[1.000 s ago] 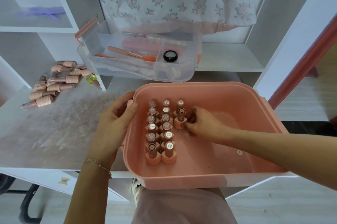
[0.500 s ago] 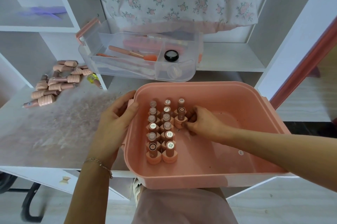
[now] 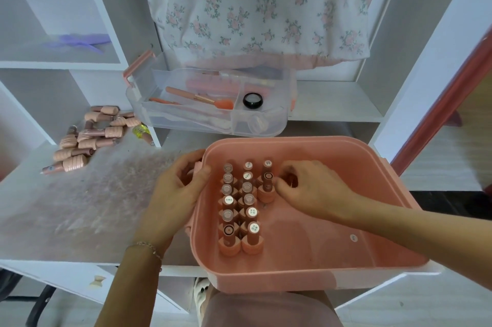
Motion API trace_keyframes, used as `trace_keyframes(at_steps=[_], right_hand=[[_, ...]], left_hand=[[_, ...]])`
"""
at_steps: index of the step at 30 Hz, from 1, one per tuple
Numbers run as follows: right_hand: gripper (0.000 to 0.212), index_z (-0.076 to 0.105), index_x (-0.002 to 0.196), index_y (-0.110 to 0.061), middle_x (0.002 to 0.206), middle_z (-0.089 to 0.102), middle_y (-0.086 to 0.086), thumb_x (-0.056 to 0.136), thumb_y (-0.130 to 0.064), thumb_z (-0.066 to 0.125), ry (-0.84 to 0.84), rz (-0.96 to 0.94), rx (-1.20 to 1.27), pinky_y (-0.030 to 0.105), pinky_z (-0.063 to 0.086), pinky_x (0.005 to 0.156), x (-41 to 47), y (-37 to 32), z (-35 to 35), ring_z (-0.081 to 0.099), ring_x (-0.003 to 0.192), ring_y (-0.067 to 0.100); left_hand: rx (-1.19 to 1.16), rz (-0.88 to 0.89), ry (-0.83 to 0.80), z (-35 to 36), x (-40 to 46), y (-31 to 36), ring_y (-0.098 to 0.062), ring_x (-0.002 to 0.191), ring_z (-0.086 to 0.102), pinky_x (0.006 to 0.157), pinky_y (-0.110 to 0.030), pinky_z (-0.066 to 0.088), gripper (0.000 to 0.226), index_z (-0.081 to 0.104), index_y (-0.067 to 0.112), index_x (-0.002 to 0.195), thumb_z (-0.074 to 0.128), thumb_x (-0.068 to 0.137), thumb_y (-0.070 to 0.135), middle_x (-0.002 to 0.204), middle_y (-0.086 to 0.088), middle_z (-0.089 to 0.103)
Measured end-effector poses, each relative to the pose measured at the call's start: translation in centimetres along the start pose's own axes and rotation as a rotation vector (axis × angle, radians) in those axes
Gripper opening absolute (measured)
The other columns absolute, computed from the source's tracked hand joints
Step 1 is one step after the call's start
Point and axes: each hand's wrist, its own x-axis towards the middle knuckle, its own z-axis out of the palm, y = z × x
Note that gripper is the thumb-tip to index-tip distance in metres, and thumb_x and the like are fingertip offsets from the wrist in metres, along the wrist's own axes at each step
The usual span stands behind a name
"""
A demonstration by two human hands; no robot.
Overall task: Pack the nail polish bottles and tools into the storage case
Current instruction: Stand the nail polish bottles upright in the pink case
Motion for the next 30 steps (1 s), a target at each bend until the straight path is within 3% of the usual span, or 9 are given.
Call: trace_keyframes(at_steps=[4, 7, 10, 12, 15, 18, 21, 26, 30], right_hand=[[0.018, 0.055, 0.071, -0.026, 0.065, 0.058, -0.014, 0.083, -0.038, 0.048, 0.143, -0.146, 0.130, 0.024, 0.040, 0.059, 0.0, -3.3, -0.4, 0.053, 0.065, 0.005], [0.015, 0.054, 0.071, -0.036, 0.068, 0.059, -0.018, 0.084, -0.033, 0.049, 0.172, -0.232, 0.278, 0.022, 0.044, 0.066, 1.3, -6.4, -0.7, 0.055, 0.070, 0.003], [0.010, 0.058, 0.080, -0.025, 0.077, 0.062, -0.009, 0.086, -0.025, 0.050, 0.147, -0.330, 0.349, 0.030, 0.047, 0.072, 3.7, -10.1, -0.4, 0.056, 0.074, 0.009], [0.010, 0.060, 0.085, -0.019, 0.076, 0.058, -0.010, 0.086, -0.021, 0.050, 0.114, -0.388, 0.364, 0.024, 0.041, 0.070, 5.6, -12.7, 0.5, 0.053, 0.074, 0.010], [0.013, 0.059, 0.093, -0.015, 0.080, 0.058, -0.009, 0.087, -0.018, 0.048, -0.035, -0.445, 0.319, 0.020, 0.034, 0.068, 8.7, -16.3, 3.2, 0.052, 0.078, 0.012], [0.026, 0.054, 0.113, -0.012, 0.111, 0.060, 0.006, 0.090, -0.021, 0.044, -0.220, -0.447, 0.224, 0.022, 0.039, 0.080, 11.6, -19.3, 7.2, 0.054, 0.099, 0.020], [0.035, 0.048, 0.125, -0.011, 0.128, 0.054, 0.009, 0.092, -0.021, 0.043, -0.310, -0.460, 0.095, 0.029, 0.040, 0.094, 14.2, -21.6, 11.2, 0.050, 0.114, 0.024], [0.032, 0.050, 0.121, -0.005, 0.125, 0.052, 0.016, 0.092, -0.016, 0.041, -0.226, -0.443, -0.011, 0.036, 0.045, 0.089, 17.7, -24.3, 16.2, 0.052, 0.110, 0.031], [0.037, 0.045, 0.127, -0.009, 0.134, 0.041, 0.015, 0.090, -0.009, 0.041, -0.114, -0.437, -0.043, 0.039, 0.044, 0.087, 21.0, -25.9, 18.6, 0.040, 0.121, 0.033]], left_hand=[[0.139, 0.008, -0.016, -1.5, 0.9, 1.2, 0.011, 0.080, 0.060, 0.066, -0.001, 0.042, 0.015, 0.063, 0.033, 0.090, 0.054, 0.091, 0.021, 0.089, 0.019, 0.065], [0.215, 0.023, 0.077, -4.1, 1.8, 2.2, -0.005, 0.094, 0.060, 0.079, -0.013, 0.042, 0.017, 0.064, 0.023, 0.105, 0.054, 0.092, 0.023, 0.100, 0.009, 0.066], [0.320, 0.062, 0.175, -7.9, 2.5, 2.5, -0.003, 0.090, 0.059, 0.074, -0.010, 0.040, 0.017, 0.065, 0.019, 0.105, 0.055, 0.091, 0.020, 0.097, 0.007, 0.066], [0.398, 0.057, 0.236, -10.8, 2.8, 1.9, -0.001, 0.085, 0.058, 0.070, -0.007, 0.038, 0.015, 0.066, 0.017, 0.102, 0.056, 0.091, 0.020, 0.094, 0.005, 0.066], [0.491, -0.022, 0.342, -15.3, 2.8, 0.1, -0.010, 0.086, 0.059, 0.074, -0.021, 0.039, 0.017, 0.067, 0.018, 0.102, 0.057, 0.090, 0.023, 0.094, 0.002, 0.067], [0.540, -0.110, 0.390, -19.4, 3.0, -2.9, -0.014, 0.090, 0.057, 0.081, -0.026, 0.042, 0.020, 0.066, 0.014, 0.107, 0.055, 0.091, 0.021, 0.104, -0.004, 0.068], [0.587, -0.172, 0.432, -22.3, 3.9, -6.1, -0.018, 0.092, 0.059, 0.085, -0.028, 0.044, 0.023, 0.063, 0.011, 0.111, 0.055, 0.091, 0.018, 0.112, -0.007, 0.066], [0.676, -0.237, 0.451, -24.7, 7.3, -10.9, -0.031, 0.118, 0.051, 0.102, -0.035, 0.037, 0.037, 0.055, 0.007, 0.125, 0.055, 0.091, 0.021, 0.129, -0.015, 0.055], [0.792, -0.295, 0.507, -25.4, 9.5, -13.5, -0.027, 0.130, 0.035, 0.105, -0.038, 0.026, 0.045, 0.049, 0.022, 0.132, 0.051, 0.091, 0.039, 0.139, -0.004, 0.047]])
